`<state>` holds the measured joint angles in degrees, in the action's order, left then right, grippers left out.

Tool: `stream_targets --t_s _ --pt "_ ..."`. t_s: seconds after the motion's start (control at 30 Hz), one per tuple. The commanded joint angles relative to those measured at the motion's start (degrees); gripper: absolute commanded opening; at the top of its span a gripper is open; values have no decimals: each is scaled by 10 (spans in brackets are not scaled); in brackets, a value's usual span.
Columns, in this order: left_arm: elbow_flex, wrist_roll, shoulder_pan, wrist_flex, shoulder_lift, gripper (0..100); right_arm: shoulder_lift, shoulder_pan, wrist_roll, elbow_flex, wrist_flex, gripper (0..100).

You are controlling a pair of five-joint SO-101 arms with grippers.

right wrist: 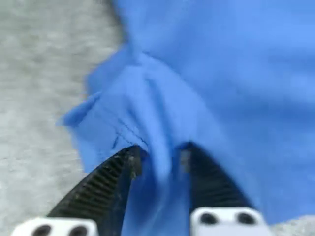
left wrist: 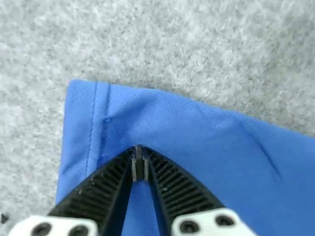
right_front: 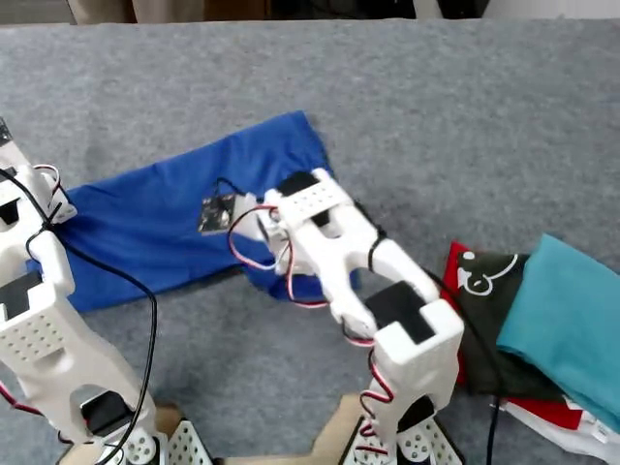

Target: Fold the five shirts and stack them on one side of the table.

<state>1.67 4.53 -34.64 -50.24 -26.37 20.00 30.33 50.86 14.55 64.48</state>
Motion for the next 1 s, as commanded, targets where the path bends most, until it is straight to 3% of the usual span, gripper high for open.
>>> stream_targets --t_s 0.0,0.43,0.77,0.97 --pt "-17 2 -7 -4 0 19 12 -26 7 -8 -14 20" --pt "-17 2 -6 -4 0 19 53 -18 8 -332 169 5" --pt "-15 2 -6 -4 0 19 300 -18 85 -721 258 5" --pt "-15 2 -5 -4 0 19 439 -17 88 -929 270 29"
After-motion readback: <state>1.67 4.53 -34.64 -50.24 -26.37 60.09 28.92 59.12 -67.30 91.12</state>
